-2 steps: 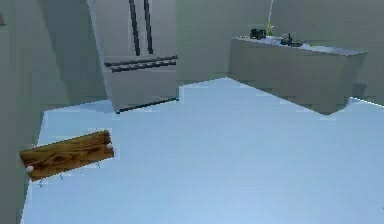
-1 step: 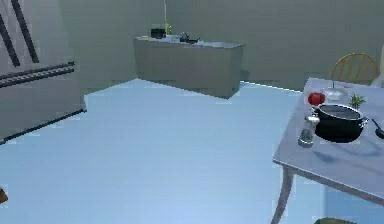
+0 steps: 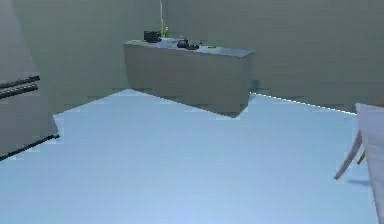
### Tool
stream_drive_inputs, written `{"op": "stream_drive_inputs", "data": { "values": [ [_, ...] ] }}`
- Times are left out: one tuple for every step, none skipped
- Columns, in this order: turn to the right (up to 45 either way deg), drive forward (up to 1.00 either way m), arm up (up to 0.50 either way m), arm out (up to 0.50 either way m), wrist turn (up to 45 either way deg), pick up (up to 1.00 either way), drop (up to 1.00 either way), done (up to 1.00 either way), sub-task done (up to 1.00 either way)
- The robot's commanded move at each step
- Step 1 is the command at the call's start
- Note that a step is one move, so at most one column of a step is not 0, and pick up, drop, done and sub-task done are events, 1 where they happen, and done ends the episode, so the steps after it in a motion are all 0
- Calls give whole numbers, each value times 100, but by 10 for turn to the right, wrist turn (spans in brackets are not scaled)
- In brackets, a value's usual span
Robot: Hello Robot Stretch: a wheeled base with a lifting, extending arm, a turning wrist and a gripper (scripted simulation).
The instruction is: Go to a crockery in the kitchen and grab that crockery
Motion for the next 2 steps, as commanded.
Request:
{"op": "stream_drive_inputs", "data": {
  "values": [
    [270,0,0,0,0,0,0,0,0],
    [0,70,0,0,0,0,0,0,0]
  ]
}}
